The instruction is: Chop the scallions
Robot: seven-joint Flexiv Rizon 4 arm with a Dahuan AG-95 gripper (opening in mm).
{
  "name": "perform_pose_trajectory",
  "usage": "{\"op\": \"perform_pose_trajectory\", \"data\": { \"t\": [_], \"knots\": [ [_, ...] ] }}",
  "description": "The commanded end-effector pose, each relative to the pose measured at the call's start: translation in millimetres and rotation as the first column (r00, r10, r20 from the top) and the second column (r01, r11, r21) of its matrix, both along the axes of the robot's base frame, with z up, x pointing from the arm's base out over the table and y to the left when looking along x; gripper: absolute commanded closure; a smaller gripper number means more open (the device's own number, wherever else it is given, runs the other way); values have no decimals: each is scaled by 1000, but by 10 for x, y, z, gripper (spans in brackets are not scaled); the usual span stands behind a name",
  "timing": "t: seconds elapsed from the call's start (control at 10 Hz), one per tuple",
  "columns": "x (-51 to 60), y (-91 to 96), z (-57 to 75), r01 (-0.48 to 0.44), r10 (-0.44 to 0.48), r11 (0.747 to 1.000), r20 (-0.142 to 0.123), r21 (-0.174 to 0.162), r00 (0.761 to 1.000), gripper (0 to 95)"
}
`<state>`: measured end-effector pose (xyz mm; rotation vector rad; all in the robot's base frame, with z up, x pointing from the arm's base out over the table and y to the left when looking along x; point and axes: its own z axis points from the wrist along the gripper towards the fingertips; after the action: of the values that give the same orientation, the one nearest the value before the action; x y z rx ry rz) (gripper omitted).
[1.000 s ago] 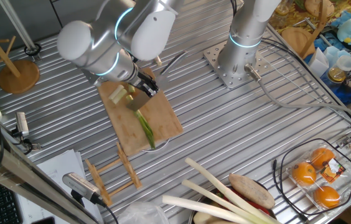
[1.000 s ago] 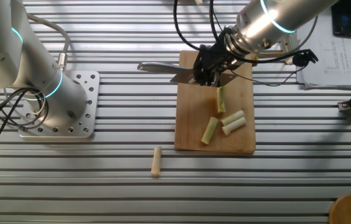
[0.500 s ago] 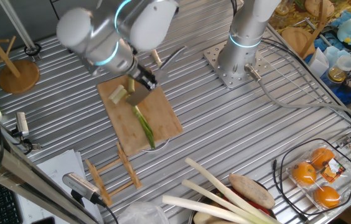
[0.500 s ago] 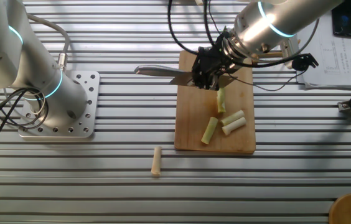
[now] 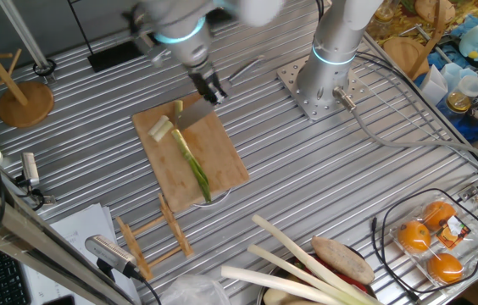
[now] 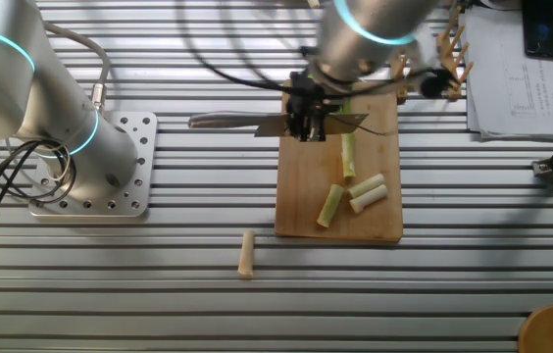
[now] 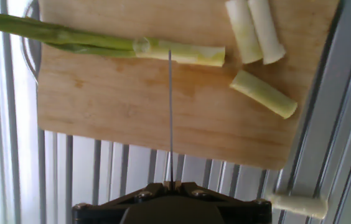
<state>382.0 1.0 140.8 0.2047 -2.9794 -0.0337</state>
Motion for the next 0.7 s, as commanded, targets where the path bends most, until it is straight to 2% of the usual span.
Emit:
{"op": "perform_pose_trajectory", "data": {
  "t": [0.1,0.4,0.6,0.7],
  "knots": [
    [176,57,82,9,-6,1000,174,-17,985,950],
    [548,193,138,24,-19,999,171,-27,985,950],
    [767,259,117,25,-18,999,170,-42,985,950],
    [874,278,102,24,-16,999,154,-49,988,950]
  ]
}}
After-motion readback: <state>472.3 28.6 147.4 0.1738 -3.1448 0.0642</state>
